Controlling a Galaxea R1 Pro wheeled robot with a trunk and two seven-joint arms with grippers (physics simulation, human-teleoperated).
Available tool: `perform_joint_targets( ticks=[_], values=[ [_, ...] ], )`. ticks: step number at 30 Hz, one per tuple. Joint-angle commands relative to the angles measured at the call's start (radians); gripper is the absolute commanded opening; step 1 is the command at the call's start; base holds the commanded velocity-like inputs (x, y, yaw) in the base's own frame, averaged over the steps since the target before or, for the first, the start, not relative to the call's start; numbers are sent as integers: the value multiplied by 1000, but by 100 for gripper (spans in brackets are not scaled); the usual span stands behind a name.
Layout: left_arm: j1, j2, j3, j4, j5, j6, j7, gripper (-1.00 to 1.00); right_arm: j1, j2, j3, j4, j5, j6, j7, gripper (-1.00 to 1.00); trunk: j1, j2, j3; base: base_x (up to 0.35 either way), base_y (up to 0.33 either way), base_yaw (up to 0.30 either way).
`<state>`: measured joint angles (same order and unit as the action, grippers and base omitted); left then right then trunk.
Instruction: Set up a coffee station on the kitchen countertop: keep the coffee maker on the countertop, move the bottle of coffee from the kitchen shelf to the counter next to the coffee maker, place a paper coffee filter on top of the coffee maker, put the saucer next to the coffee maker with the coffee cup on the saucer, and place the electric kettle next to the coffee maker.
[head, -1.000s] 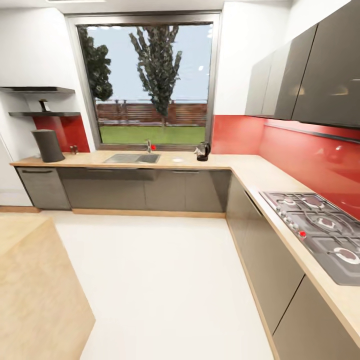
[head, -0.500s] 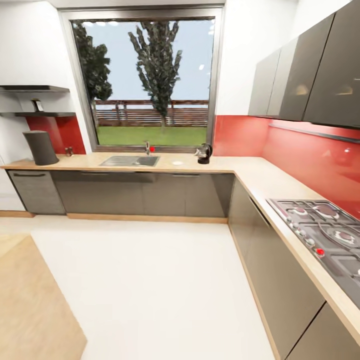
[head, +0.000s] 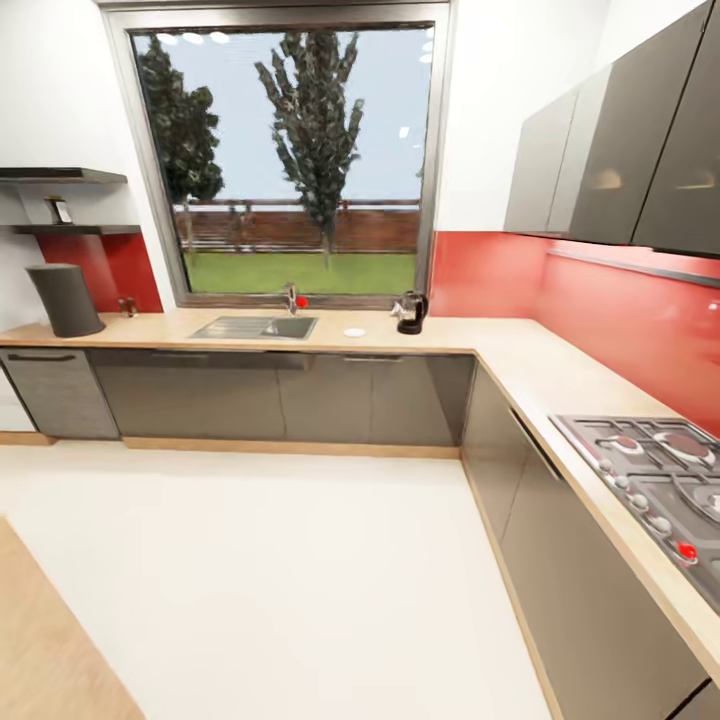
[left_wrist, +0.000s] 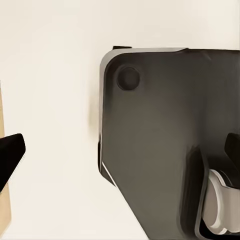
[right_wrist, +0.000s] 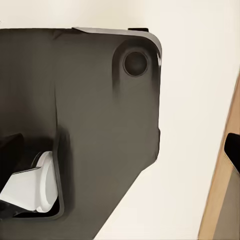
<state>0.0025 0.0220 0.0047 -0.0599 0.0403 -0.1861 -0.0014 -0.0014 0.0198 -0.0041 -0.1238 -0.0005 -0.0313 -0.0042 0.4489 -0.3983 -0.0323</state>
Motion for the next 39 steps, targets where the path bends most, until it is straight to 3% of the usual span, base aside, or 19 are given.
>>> perform_joint_targets(
  ticks=[1,39],
  values=[
    [0,0,0,-1,4,-1,0,100,0,0,0,0,0,-2,0,100,1,-2,-2,337,0,0],
    [0,-1,0,-1,4,-3,0,100,0,2,6,3,0,-1,1,100,1,-2,-2,336,0,0]
  ],
)
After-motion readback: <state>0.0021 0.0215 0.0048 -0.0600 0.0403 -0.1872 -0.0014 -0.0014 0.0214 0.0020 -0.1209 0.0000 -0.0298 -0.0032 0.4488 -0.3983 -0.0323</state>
